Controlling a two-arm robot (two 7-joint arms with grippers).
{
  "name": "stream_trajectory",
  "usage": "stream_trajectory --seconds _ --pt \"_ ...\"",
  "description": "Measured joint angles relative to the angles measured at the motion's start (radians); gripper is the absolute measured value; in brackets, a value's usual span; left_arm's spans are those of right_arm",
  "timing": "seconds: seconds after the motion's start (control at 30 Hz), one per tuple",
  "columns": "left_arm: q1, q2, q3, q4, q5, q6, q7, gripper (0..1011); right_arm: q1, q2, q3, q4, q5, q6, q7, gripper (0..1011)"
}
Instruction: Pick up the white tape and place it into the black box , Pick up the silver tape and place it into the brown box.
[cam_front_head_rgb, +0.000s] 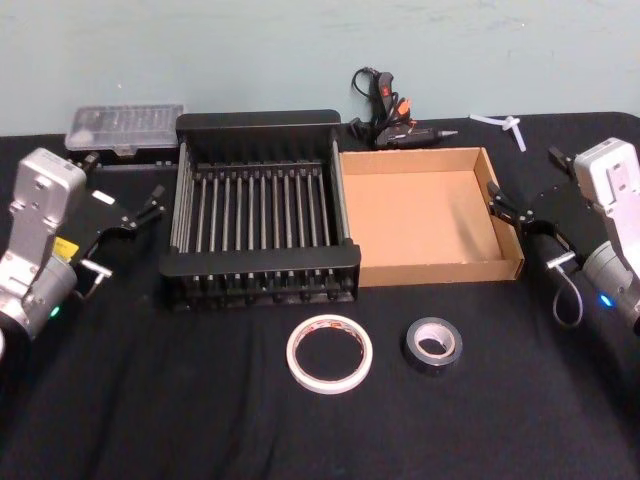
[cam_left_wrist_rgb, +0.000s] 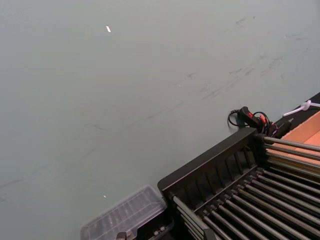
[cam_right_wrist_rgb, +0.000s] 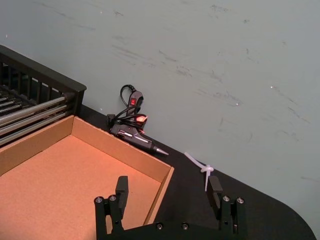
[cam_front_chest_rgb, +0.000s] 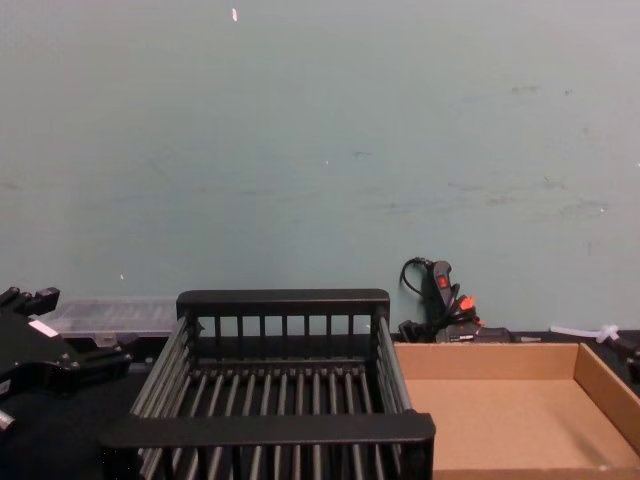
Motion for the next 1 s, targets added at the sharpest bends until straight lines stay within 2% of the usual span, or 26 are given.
stream_trajectory --seconds 0.4,0.57,0.8,1.0 --pt "0.000 0.000 0.000 0.000 0.000 0.000 0.000 1001 0.000 0.000 0.000 0.000 0.000 0.000 0.000 1000" --pt "0.000 0.000 0.000 0.000 0.000 0.000 0.000 1002 -0.006 -0.001 0.014 -0.007 0.010 0.011 0.021 1000" --pt "0.000 0.000 0.000 0.000 0.000 0.000 0.000 1002 -0.025 0.001 0.044 -0.053 0.059 0.072 0.068 1000" --pt "0.000 0.000 0.000 0.000 0.000 0.000 0.000 1002 -0.050 0.001 0.070 -0.117 0.108 0.156 0.104 1000"
